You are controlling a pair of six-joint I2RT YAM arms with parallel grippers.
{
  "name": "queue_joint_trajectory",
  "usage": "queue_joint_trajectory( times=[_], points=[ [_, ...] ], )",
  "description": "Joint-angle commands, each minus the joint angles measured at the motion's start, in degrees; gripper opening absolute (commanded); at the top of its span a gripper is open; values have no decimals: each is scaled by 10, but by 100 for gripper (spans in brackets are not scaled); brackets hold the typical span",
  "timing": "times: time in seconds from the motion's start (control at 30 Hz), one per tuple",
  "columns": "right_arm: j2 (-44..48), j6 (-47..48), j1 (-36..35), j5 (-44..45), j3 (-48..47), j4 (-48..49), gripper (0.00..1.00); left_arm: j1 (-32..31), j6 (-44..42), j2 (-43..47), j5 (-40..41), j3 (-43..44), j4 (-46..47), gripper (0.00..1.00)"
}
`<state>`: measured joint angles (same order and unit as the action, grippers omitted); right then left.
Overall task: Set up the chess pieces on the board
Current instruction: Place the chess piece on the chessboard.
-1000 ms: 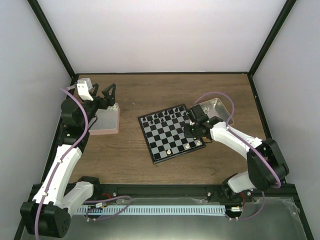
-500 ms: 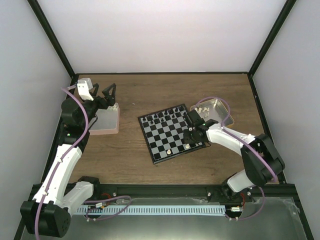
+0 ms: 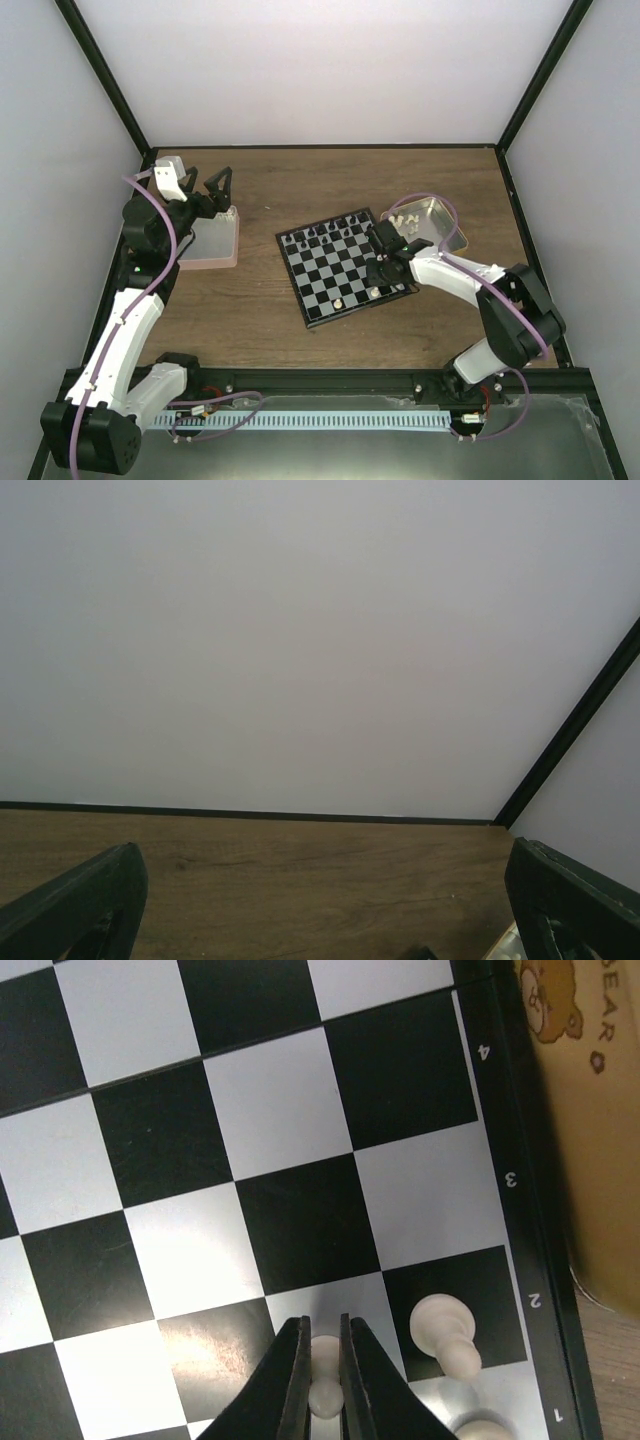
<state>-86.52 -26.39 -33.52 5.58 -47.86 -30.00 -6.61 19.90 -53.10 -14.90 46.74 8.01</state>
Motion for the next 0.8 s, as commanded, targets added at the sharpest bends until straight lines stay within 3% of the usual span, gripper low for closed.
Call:
queue_joint_trajectory(
  times=[0.0, 0.4, 0.6, 0.77],
  points=[
    [-16, 7, -4, 18, -6, 10, 7, 4, 0, 0, -5, 3, 12, 100],
    [15, 2, -5, 20, -20, -20, 15, 3, 1, -3, -8, 4, 13, 100],
    [45, -9, -5, 23, -31, -33, 27, 4, 1, -3, -10, 4, 13, 100],
    [70, -27, -5, 40, -41, -23, 31, 4, -1, 3, -9, 5, 10, 100]
  ],
)
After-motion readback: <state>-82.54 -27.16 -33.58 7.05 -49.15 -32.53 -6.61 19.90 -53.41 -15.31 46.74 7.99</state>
